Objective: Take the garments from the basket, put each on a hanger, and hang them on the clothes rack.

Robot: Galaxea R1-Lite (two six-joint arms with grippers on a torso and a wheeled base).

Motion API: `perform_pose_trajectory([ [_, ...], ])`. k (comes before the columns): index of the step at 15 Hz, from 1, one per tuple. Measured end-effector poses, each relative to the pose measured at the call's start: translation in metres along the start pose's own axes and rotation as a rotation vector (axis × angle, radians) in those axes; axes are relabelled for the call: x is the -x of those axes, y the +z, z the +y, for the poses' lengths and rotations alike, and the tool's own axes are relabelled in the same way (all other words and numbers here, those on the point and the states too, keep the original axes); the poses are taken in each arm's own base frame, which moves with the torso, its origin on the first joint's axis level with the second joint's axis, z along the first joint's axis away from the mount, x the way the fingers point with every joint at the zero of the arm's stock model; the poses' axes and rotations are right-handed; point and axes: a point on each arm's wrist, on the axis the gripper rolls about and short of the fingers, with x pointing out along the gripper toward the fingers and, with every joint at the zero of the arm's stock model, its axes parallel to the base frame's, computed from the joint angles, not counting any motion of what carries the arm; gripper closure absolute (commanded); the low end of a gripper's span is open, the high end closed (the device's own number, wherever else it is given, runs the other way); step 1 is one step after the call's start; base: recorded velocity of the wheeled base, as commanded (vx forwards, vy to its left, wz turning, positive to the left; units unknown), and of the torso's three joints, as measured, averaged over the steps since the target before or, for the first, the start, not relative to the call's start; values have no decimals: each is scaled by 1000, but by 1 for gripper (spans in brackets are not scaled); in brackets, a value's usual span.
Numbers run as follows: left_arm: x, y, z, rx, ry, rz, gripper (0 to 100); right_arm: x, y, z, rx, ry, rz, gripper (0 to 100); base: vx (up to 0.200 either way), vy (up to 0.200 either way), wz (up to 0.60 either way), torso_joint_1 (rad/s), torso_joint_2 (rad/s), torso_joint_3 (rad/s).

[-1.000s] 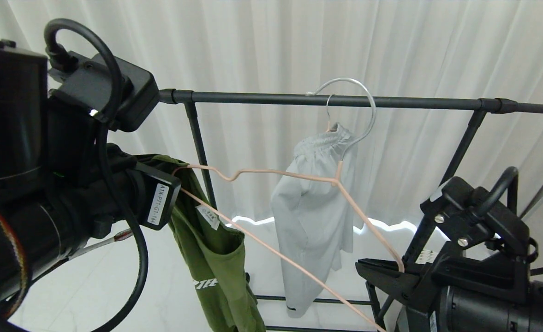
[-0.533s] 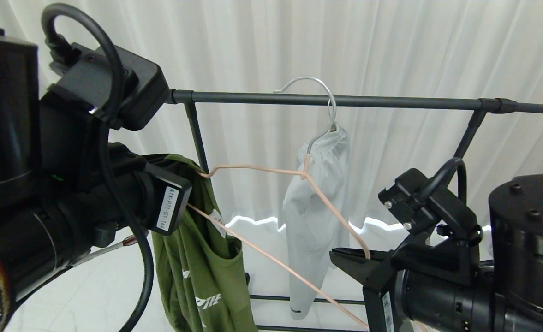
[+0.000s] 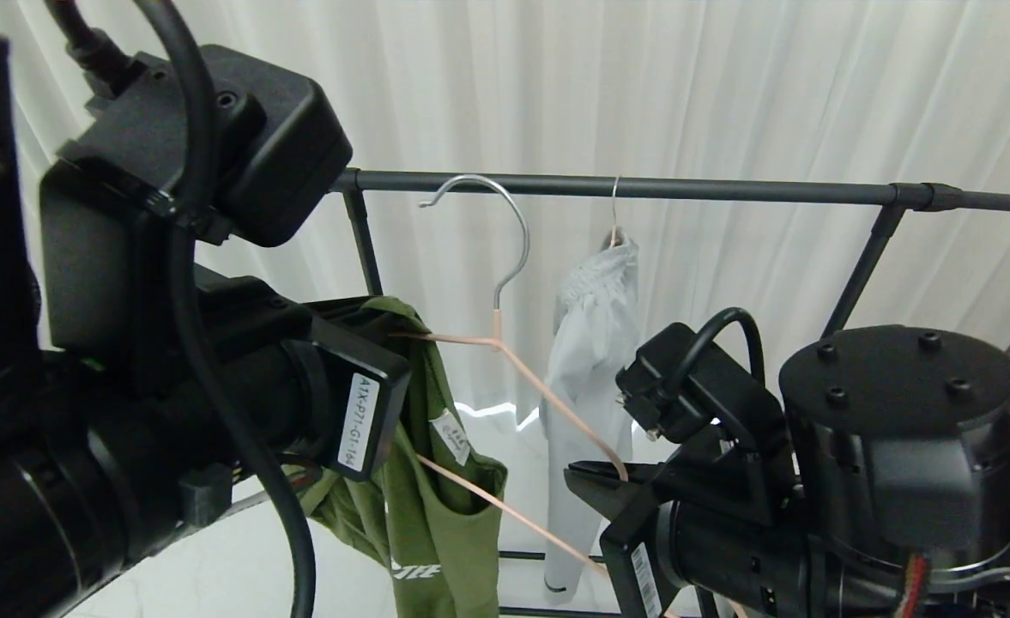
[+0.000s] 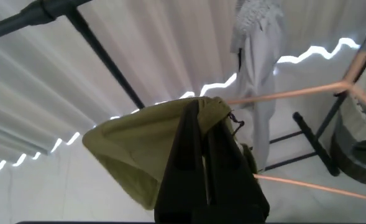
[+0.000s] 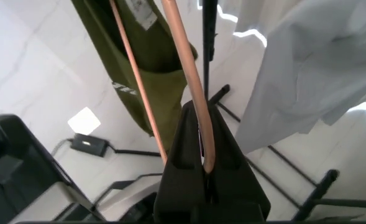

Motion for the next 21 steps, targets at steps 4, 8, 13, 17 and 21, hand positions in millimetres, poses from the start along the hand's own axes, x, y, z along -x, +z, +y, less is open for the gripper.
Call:
perform_pose_trajectory([
  [4,4,5,-12,32,-59,-53,100,-4,-3,7,17,10,1,100,0,0,0,0,0,0],
  [8,2,2,-16,28,-62,-49,100,-1,-1,7,53,0,-17,100,0,0,0,0,0,0],
  [13,1,-3,-18,36,-61,-70,100,1,12,6,82,-5,-144,100,0,0,0,0,0,0],
  [17,3,-4,-16,36,-62,-73,0,5,20,5,94,-4,-210,100,0,0,0,0,0,0],
  [21,4,-5,-15,34,-61,-73,0,6,27,2,77,-35,-272,100,0,0,0,0,0,0],
])
